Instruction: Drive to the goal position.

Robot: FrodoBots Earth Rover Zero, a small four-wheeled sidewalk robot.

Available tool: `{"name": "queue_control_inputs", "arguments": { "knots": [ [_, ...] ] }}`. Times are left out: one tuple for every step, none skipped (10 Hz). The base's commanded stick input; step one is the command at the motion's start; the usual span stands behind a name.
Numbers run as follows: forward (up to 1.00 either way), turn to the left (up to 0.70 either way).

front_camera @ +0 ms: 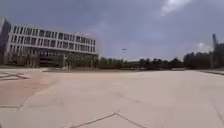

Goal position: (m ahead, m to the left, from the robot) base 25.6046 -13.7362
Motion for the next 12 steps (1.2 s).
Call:
{"name": "queue_control_inputs", "arguments": {
  "knots": [
    [0.7,0.0],
    [0.7,-0.02],
    [0.7,-0.15],
    [0.7,-0.35],
    [0.7,-0.35],
    [0.7,-0.35],
    [0.7,-0.16],
    [0.7,0.0],
    [0.7,0.0],
    [0.7,0.0],
    [0.7,0.0],
    [0.7,0.0]
  ]
}}
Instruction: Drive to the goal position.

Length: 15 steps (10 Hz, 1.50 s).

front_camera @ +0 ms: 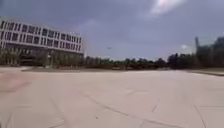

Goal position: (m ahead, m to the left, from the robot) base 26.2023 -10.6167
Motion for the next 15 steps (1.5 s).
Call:
{"name": "queue_control_inputs", "arguments": {
  "knots": [
    [0.7,0.0],
    [0.7,0.0],
    [0.7,0.0],
    [0.7,0.0],
    [0.7,0.0],
    [0.7,0.0],
    [0.7,0.0],
    [0.7,0.0],
    [0.7,0.0],
    [0.7,0.0],
    [0.7,0.0],
    [0.7,0.0],
    [0.7,0.0],
    [0.7,0.0],
    [0.7,0.0]
  ]
}}
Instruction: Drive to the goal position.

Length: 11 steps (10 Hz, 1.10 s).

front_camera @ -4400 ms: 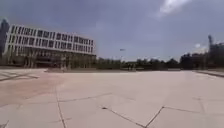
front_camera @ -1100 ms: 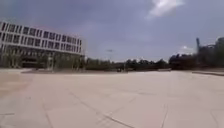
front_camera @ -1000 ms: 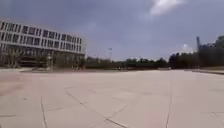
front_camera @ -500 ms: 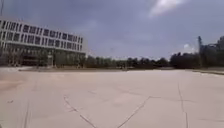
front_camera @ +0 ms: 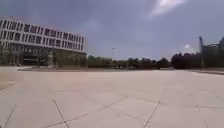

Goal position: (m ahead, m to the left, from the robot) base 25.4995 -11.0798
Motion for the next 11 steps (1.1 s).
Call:
{"name": "queue_control_inputs", "arguments": {
  "knots": [
    [0.7,0.0],
    [0.7,0.0],
    [0.7,-0.09],
    [0.7,-0.31],
    [0.7,-0.35],
    [0.7,-0.11],
    [0.7,0.0],
    [0.7,0.0],
    [0.7,0.0],
    [0.7,0.0],
    [0.7,0.0]
  ]
}}
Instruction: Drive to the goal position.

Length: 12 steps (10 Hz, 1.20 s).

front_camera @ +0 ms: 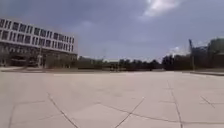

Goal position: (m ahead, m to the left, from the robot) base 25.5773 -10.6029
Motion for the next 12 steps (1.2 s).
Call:
{"name": "queue_control_inputs", "arguments": {
  "knots": [
    [0.7,0.0],
    [0.7,0.0],
    [0.7,0.0],
    [0.7,0.0],
    [0.7,0.0],
    [0.7,0.0],
    [0.7,0.0],
    [0.7,0.0],
    [0.7,0.0],
    [0.7,0.0],
    [0.7,0.0],
    [0.7,0.0]
  ]
}}
